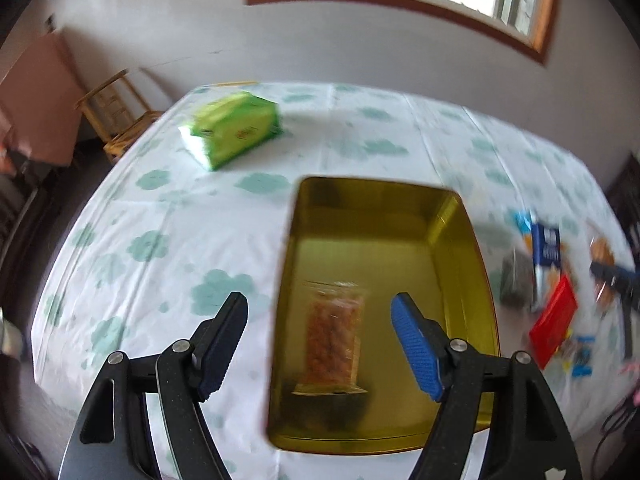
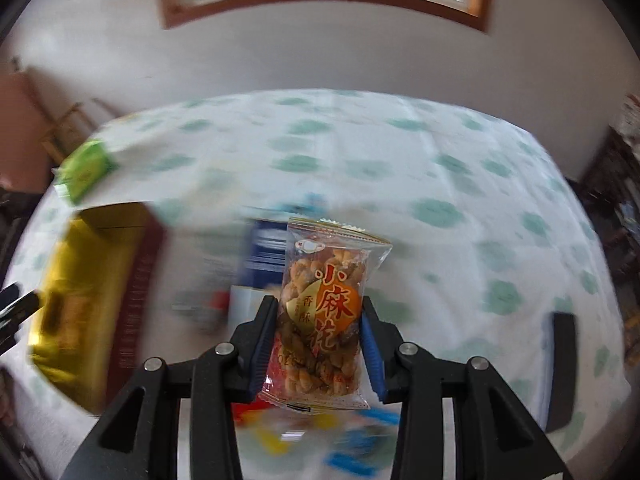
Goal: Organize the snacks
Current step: 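Carry the peanut snack bag into the tin and release it with the right tool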
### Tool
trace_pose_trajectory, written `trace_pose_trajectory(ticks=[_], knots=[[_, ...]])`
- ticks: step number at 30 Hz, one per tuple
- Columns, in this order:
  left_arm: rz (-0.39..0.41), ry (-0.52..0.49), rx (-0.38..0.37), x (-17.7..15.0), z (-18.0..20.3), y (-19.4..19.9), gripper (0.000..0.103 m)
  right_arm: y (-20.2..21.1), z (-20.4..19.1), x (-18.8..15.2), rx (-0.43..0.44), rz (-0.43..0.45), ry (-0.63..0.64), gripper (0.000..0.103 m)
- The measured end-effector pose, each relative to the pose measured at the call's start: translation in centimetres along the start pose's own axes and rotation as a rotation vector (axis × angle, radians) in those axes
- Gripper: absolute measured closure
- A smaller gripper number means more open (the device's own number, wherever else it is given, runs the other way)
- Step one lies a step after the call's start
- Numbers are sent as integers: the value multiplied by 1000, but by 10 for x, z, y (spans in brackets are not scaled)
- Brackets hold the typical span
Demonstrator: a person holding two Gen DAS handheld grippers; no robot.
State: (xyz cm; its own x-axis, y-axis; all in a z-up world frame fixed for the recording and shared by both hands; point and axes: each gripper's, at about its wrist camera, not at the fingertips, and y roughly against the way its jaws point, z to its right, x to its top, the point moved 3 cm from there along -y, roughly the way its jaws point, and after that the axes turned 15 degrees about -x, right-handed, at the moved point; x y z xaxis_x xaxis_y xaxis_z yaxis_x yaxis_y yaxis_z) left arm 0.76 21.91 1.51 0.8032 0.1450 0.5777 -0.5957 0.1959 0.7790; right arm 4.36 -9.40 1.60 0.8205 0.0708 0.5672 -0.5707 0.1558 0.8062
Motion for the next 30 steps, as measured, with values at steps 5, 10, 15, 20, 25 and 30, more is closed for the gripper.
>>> trace_pose_trajectory(ticks=[5, 10, 15, 20, 25, 30], knots=[[44, 89, 63, 1, -37, 22, 31, 26, -79, 3, 180, -1, 111, 63], [53, 177, 130, -8, -76, 37, 31, 33, -148, -7, 249, -12, 223, 63], [45, 231, 144, -18, -97, 43, 31, 16, -191, -17, 244, -61, 286, 63], [23, 247, 142, -30, -104, 40, 31, 0, -216, -26, 216, -80, 336, 63], [-2, 238, 126, -35, -98, 33, 31, -13, -226, -34, 189, -97, 377, 62], [5, 198, 106, -32, -82, 32, 31, 1, -215, -31, 229, -15, 351, 58]])
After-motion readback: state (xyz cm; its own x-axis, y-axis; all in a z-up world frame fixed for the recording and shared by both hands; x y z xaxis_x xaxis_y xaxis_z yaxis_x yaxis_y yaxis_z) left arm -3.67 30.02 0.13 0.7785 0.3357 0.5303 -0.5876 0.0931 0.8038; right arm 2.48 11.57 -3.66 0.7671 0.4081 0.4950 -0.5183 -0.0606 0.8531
